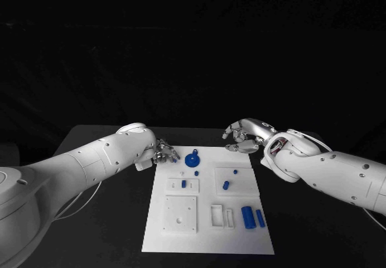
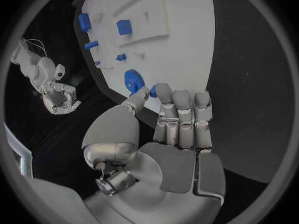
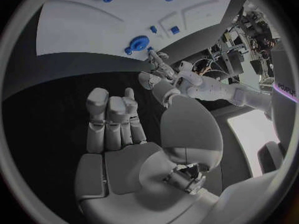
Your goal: Assemble the parts on the task board
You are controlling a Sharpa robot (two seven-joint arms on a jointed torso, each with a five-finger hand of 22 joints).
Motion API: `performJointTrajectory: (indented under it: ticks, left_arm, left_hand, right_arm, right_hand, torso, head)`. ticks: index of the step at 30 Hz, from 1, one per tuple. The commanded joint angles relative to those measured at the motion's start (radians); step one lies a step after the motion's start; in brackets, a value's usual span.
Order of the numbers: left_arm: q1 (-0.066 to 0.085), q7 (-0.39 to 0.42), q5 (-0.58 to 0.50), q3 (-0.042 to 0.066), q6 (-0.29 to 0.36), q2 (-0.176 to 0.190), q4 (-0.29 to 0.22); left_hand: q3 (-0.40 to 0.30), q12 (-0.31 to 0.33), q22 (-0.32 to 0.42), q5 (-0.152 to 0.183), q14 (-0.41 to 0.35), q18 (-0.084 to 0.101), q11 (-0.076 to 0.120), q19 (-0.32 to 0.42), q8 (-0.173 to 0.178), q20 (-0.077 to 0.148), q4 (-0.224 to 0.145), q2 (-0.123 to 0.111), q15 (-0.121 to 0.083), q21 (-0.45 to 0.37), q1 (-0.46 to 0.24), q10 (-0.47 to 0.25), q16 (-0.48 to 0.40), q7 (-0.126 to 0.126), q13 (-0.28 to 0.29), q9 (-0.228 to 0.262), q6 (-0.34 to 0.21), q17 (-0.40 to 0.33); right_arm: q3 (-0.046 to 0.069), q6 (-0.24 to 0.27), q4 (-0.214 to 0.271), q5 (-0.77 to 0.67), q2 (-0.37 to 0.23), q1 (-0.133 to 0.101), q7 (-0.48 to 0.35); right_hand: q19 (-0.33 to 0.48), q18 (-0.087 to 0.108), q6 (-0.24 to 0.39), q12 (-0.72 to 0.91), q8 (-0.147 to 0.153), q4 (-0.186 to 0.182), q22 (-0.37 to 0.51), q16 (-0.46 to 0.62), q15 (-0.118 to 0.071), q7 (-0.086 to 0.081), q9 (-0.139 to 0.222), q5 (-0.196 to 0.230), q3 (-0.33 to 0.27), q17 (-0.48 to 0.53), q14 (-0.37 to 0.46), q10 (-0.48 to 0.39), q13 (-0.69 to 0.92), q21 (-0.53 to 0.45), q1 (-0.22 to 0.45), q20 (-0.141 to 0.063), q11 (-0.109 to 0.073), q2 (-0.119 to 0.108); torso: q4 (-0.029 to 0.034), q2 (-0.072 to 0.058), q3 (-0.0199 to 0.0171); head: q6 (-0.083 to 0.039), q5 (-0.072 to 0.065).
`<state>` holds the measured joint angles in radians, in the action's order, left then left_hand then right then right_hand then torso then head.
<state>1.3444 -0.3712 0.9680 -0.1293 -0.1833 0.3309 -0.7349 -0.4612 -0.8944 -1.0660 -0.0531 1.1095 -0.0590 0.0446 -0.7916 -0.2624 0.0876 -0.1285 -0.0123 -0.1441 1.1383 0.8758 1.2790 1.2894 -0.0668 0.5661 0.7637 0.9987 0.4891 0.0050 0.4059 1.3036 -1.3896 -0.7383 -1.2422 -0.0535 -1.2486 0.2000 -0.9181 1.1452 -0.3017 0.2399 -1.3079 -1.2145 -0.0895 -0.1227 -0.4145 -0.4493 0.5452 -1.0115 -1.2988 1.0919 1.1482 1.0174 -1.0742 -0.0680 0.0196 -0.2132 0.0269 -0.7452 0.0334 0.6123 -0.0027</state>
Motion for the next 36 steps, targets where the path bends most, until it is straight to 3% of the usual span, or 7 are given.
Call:
performJointTrajectory:
  ticks: [1,9,12,24,25,26,36]
  left_arm:
    - [-0.002,0.007,-0.013,-0.001,-0.006,-0.003,0.000]
    - [-0.002,0.006,-0.014,0.000,-0.008,-0.003,0.001]
    - [-0.002,0.003,-0.014,0.000,-0.009,-0.004,0.002]
    - [-0.002,-0.001,-0.011,0.000,0.004,-0.002,0.002]
    - [-0.002,-0.001,-0.010,0.000,0.007,-0.002,0.002]
    - [-0.002,-0.001,-0.009,0.000,0.005,-0.002,0.001]
    - [-0.001,0.000,-0.037,0.000,0.027,0.013,-0.018]
  left_hand:
    - [0.000,0.005,-0.002,-0.002,-0.004,0.011,-0.003,0.006,-0.001,0.142,-0.010,0.016,0.001,-0.007,0.004,0.002,0.005,-0.003,0.001,-0.002,-0.001,0.000]
    - [-0.005,0.006,-0.004,-0.007,-0.003,0.012,-0.003,0.006,-0.002,0.142,-0.034,0.034,0.002,-0.008,0.018,0.003,0.006,-0.004,0.003,-0.006,-0.001,0.000]
    - [-0.013,0.007,-0.006,-0.069,-0.003,0.015,-0.004,0.005,-0.002,0.141,-0.057,0.050,0.003,-0.008,0.027,0.005,0.007,-0.005,0.004,-0.009,0.000,0.000]
    - [-0.022,0.007,-0.010,-0.098,0.000,0.016,-0.003,0.001,-0.007,0.141,-0.089,0.074,0.002,-0.008,0.036,0.008,0.009,-0.003,0.007,-0.013,0.007,0.000]
    - [-0.027,0.006,-0.011,-0.107,0.001,0.016,-0.001,0.000,-0.010,0.141,-0.097,0.082,0.002,-0.008,0.042,0.010,0.010,-0.002,0.007,-0.012,0.012,0.000]
    - [-0.040,0.004,-0.013,-0.169,0.007,0.017,0.005,-0.004,-0.025,0.141,-0.116,0.105,-0.001,-0.005,0.054,0.018,0.015,0.004,0.009,-0.008,0.037,0.002]
    - [-0.048,0.006,-0.019,-0.226,0.021,0.017,0.014,-0.016,-0.038,0.145,-0.153,0.119,-0.005,-0.002,0.032,0.035,0.021,0.015,0.011,-0.014,0.067,0.002]
  right_arm:
    - [0.000,-0.011,0.000,-0.005,0.001,0.000,-0.001]
    - [0.000,-0.011,-0.001,-0.005,0.002,0.000,-0.001]
    - [0.000,-0.012,-0.001,-0.005,0.002,0.000,-0.001]
    - [0.000,-0.013,-0.001,-0.005,0.002,0.000,-0.001]
    - [0.000,-0.013,-0.001,-0.005,0.003,0.000,-0.001]
    - [0.000,-0.014,-0.001,-0.005,0.003,0.000,0.000]
    - [0.000,-0.016,-0.001,-0.005,0.001,0.000,0.001]
  right_hand:
    - [-0.001,0.062,0.002,0.005,0.000,-0.004,-0.013,0.004,-0.004,-0.008,-0.001,-0.005,-0.003,-0.001,-0.002,-0.003,-0.001,-0.006,0.001,-0.004,-0.003,-0.006]
    - [-0.001,0.062,0.002,0.005,0.000,-0.004,-0.013,0.004,-0.004,-0.008,-0.001,-0.005,-0.003,-0.001,-0.003,-0.003,-0.001,-0.006,0.000,-0.004,-0.003,-0.006]
    - [-0.001,0.062,0.002,0.005,0.000,-0.004,-0.013,0.004,-0.004,-0.008,-0.001,-0.005,-0.003,-0.001,-0.003,-0.003,-0.001,-0.006,0.000,-0.004,-0.003,-0.006]
    - [-0.001,0.062,0.002,0.005,0.000,-0.004,-0.013,0.004,-0.004,-0.008,-0.001,-0.005,-0.003,-0.001,-0.003,-0.003,-0.001,-0.006,0.000,-0.004,-0.003,-0.006]
    - [-0.001,0.062,0.002,0.005,0.000,-0.004,-0.013,0.004,-0.004,-0.008,-0.001,-0.005,-0.003,-0.001,-0.003,-0.003,-0.001,-0.006,0.000,-0.004,-0.003,-0.006]
    - [-0.001,0.062,0.002,0.005,0.000,-0.004,-0.013,0.004,-0.004,-0.008,-0.001,-0.005,-0.003,-0.001,-0.003,-0.003,-0.001,-0.006,0.000,-0.004,-0.003,-0.006]
    - [-0.001,0.062,0.002,0.006,0.000,-0.004,-0.013,0.004,-0.004,-0.008,-0.001,-0.006,-0.003,-0.001,-0.003,-0.003,-0.001,-0.006,0.000,-0.004,-0.003,-0.006]
  torso:
    - [0.0000,0.000,0.0005]
    - [-0.0001,0.000,0.0000]
    - [-0.0001,0.000,0.0000]
    - [0.0008,0.000,0.0005]
    - [0.0005,0.000,0.0005]
    - [0.0004,0.000,0.0005]
    - [0.0010,0.001,0.0004]
  head:
    - [-0.001,0.000]
    - [-0.001,0.000]
    - [-0.001,0.000]
    - [0.000,0.001]
    - [0.000,0.001]
    - [0.000,0.001]
    - [-0.001,0.005]
